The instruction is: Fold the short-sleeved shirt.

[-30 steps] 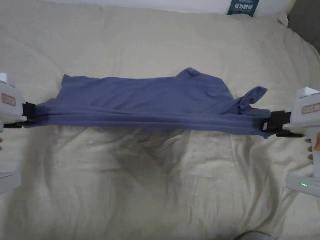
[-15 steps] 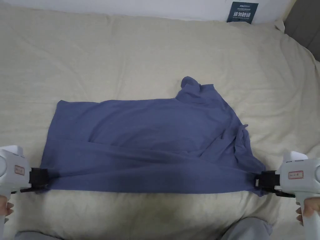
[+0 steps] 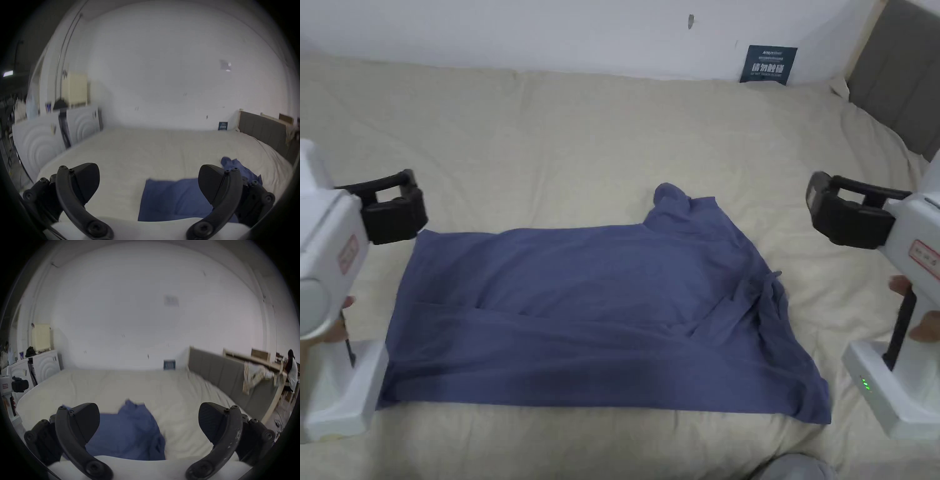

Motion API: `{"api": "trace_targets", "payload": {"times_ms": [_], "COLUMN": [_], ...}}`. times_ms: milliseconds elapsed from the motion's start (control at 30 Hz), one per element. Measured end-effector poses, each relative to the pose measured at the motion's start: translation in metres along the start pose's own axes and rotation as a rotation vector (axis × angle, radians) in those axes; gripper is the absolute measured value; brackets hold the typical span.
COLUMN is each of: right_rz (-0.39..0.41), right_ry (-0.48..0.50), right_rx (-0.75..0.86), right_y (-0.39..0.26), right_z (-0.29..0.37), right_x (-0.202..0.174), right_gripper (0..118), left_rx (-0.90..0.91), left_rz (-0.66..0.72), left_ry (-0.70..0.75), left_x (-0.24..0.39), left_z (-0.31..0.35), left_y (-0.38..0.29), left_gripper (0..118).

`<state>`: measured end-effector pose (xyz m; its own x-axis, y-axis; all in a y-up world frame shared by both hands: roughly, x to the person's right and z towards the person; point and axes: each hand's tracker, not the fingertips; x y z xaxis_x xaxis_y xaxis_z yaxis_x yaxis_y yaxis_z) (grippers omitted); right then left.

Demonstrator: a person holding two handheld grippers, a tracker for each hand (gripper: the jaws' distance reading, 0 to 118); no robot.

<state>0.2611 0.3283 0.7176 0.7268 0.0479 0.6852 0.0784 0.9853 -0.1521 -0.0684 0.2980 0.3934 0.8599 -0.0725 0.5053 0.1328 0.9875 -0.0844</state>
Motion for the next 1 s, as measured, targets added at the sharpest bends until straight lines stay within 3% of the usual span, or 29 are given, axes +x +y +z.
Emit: {"api": "trace_targets", "payload": {"times_ms": [133, 167, 233, 267, 333, 367, 400, 667, 867, 900, 933, 967, 1000], "right_rz": [0.021, 0.018, -0.019, -0.046, -0.059, -0.063, -0.077, -0.052, -0.043, -0.049, -0.053, -0.055, -0.057], "right_ry": [-0.006, -0.013, -0.007, 0.003, -0.002, -0.002, 0.012, 0.039, 0.058, 0.064, 0.068, 0.070, 0.073], "right_rx": [0.082, 0.077, 0.068, 0.075, 0.071, 0.052, 0.038, -0.025, -0.056, -0.065, -0.073, -0.076, -0.077], "right_y": [-0.006, -0.008, -0.014, -0.017, -0.018, -0.019, -0.021, -0.024, -0.025, -0.026, -0.027, -0.028, -0.030], "right_z": [-0.002, -0.005, -0.009, -0.009, -0.009, -0.012, -0.016, -0.026, -0.044, -0.049, -0.054, -0.058, -0.064], "right_x": [-0.029, -0.032, -0.037, -0.038, -0.046, -0.047, -0.047, -0.058, -0.062, -0.062, -0.063, -0.063, -0.064], "right_gripper": [118, 118, 111, 94, 25, 4, 2, 1, 1, 1, 1, 1, 1], "left_rx": [0.063, 0.071, 0.070, 0.047, 0.014, -0.003, -0.014, -0.078, -0.291, -0.333, -0.403, -0.468, -0.524], "left_rz": [-0.058, -0.064, -0.080, -0.092, -0.069, -0.048, -0.034, 0.020, 0.065, 0.092, 0.091, 0.098, 0.124], "left_ry": [-0.036, -0.048, -0.056, -0.063, -0.099, -0.115, -0.115, -0.106, -0.094, -0.093, -0.096, -0.130, -0.137], "left_x": [0.027, 0.031, 0.039, 0.041, 0.043, 0.044, 0.045, 0.040, 0.020, 0.015, 0.012, 0.007, 0.002], "left_z": [0.012, 0.015, 0.016, 0.014, 0.013, 0.012, 0.010, -0.015, -0.091, -0.110, -0.129, -0.147, -0.167], "left_y": [0.002, 0.001, -0.001, -0.003, -0.006, -0.007, -0.008, -0.006, 0.010, 0.011, 0.013, 0.011, 0.006], "left_gripper": [114, 104, 66, 49, 23, 12, 0, 0, 0, 4, 18, 41, 77]}}
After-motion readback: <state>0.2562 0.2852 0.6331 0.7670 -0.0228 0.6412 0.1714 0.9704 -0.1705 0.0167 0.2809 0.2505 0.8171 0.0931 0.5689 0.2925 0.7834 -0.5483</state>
